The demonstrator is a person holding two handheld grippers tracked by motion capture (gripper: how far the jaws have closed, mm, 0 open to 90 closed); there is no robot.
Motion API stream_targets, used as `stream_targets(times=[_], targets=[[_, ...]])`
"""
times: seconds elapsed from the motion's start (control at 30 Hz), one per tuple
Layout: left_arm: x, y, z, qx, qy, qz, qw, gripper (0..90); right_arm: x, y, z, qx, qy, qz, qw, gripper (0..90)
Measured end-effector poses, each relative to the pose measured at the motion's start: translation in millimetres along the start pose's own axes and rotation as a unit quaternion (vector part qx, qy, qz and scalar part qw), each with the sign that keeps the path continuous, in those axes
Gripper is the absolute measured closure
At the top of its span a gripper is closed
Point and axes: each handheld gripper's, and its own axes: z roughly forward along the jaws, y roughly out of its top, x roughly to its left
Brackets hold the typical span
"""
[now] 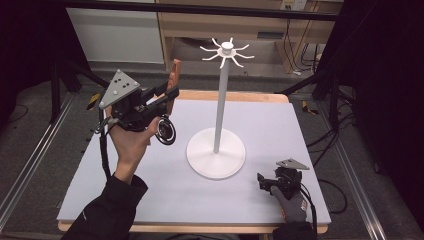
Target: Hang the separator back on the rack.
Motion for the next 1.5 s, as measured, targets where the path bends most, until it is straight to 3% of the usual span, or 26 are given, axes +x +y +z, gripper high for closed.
stream_targets(times=[0.5, 0.53, 0.6, 0.63, 1.5], targets=[[-8.7, 8.1, 11.1, -0.005, -0.021, -0.001, 0.9998, 67.3, 0.1, -0.2, 1.4, 0.001, 0.002, 0.002, 1.0000, 5.3], [-12.3, 9.7, 10.1, 0.001, -0.022, -0.012, 0.9997, 67.3, 0.1, -0.1, 1.6, 0.002, 0.001, 0.003, 1.0000, 5.3], [-13.1, 10.8, 10.5, 0.000, -0.024, -0.012, 0.9996, 67.3, -0.1, -0.1, 1.4, 0.002, 0.001, 0.002, 1.0000, 5.3], [-11.9, 12.6, 12.1, -0.009, -0.025, 0.003, 0.9996, 67.3, -0.2, -0.1, 1.3, 0.002, 0.001, 0.003, 1.0000, 5.3], [-23.8, 18.6, 27.1, -0.004, -0.035, 0.014, 0.9993, 67.3, -0.7, -0.4, 1.4, 0.001, 0.002, 0.004, 1.0000, 5.3]])
